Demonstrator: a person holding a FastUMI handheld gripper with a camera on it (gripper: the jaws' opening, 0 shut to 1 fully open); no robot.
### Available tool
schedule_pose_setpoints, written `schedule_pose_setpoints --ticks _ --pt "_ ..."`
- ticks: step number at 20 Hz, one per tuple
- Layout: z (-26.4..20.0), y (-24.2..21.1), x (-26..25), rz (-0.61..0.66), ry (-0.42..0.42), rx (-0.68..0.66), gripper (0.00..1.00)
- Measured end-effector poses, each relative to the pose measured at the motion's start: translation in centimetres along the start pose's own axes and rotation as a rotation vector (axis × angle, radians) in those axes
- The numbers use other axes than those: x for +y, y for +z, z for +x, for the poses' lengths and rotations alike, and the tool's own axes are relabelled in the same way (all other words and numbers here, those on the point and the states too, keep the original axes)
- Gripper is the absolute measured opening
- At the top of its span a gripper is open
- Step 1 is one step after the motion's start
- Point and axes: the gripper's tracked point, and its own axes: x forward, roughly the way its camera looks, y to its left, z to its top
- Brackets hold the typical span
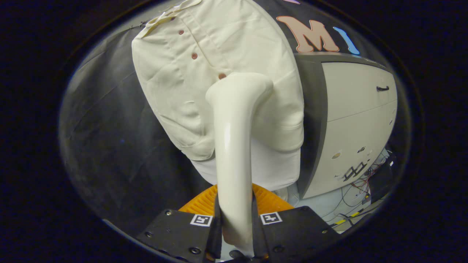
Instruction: Iron the clothes twice with a garment steamer, once on the left side and once on the right side.
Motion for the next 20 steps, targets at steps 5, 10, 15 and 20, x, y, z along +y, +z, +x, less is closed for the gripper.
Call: schedule_pose_setpoints --ticks 5,10,15,20 --pt "-6.6 1.4 1.3 -0.015 -0.011 -0.097 0.33" --pt "-15.0 1.0 2.6 -0.003 -0.075 -0.194 0.33" --pt "-23.8 -1.1 3.1 0.007 -0.142 -0.292 0.33" --pt "-29.4 -3.5 4.4 0.052 -0.142 -0.309 0.33"
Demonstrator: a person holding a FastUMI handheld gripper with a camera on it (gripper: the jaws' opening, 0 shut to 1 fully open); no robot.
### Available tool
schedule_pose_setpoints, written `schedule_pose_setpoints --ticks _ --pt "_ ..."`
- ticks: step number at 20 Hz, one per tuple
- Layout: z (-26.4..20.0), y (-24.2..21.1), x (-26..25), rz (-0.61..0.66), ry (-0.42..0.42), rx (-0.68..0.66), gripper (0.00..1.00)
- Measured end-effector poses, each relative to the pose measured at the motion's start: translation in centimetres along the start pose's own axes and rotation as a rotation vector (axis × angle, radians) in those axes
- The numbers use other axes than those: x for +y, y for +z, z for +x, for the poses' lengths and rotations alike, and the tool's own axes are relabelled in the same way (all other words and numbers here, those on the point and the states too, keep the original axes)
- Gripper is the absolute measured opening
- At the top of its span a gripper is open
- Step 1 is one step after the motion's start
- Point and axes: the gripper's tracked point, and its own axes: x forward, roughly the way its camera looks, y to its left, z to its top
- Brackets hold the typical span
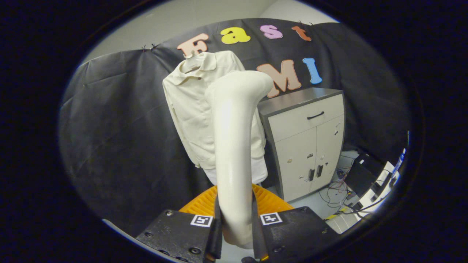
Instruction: Iron the clothes twice with a garment steamer, once on the left side and once on the right side.
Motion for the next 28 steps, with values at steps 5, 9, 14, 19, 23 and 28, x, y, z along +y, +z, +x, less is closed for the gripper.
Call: schedule_pose_setpoints --ticks 5,9,14,19,23,28 --pt "-4.2 1.6 -0.4 -0.01 0.061 -0.062 0.33" --pt "-6.4 3.5 -2.1 -0.006 0.086 -0.089 0.33" --pt "-8.0 4.3 -3.6 0.027 0.108 -0.099 0.33" --pt "-8.6 4.8 -4.2 0.026 0.12 -0.104 0.33" --pt "-8.7 5.3 -4.8 0.032 0.112 -0.107 0.33" --pt "-8.7 5.4 -4.8 0.045 0.111 -0.103 0.33"
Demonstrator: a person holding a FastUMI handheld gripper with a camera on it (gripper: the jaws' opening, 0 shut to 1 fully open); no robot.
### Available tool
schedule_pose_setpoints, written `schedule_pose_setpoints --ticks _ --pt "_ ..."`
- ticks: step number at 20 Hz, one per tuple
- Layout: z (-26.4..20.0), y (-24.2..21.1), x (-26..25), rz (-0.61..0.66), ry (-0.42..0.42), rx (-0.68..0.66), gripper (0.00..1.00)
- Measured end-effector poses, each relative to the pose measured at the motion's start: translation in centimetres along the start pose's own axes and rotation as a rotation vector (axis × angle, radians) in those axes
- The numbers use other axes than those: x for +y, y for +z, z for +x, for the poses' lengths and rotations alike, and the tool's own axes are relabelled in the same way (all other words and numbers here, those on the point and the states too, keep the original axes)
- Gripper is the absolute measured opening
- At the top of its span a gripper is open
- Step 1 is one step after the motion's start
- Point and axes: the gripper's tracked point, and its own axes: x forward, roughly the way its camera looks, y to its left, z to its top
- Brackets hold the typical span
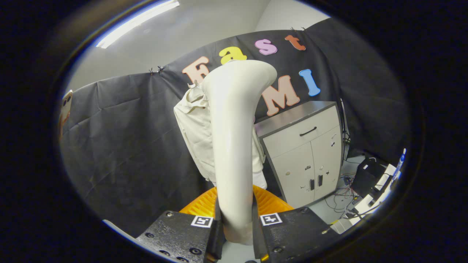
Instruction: Iron the clothes twice with a garment steamer, once on the left side and once on the right side.
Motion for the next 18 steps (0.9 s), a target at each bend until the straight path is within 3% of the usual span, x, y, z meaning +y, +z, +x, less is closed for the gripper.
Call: schedule_pose_setpoints --ticks 18 --pt "1.8 -0.7 0.2 0.008 -0.008 0.026 0.33"
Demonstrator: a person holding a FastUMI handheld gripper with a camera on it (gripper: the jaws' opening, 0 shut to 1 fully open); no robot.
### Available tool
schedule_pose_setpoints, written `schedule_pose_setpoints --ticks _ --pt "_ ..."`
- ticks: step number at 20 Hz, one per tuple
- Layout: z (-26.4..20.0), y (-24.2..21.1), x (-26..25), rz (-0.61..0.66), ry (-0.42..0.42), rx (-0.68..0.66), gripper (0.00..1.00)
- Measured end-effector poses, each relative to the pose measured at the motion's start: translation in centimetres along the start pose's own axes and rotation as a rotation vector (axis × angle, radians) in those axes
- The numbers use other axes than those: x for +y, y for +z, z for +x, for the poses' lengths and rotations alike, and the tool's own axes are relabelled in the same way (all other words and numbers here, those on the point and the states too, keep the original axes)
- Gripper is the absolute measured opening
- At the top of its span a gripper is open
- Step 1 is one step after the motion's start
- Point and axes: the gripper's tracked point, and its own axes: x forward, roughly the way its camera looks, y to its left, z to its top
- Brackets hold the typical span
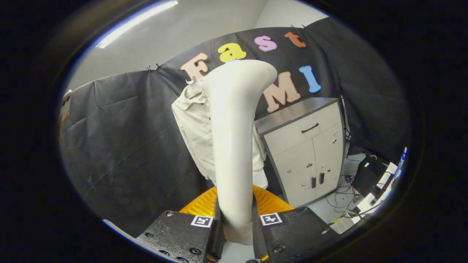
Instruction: Iron the clothes twice with a garment steamer, once on the left side and once on the right side.
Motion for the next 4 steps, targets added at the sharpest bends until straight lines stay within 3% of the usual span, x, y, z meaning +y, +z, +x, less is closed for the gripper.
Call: schedule_pose_setpoints --ticks 4 --pt "0.1 -0.22 -0.2 0.006 -0.005 0.003 0.33"
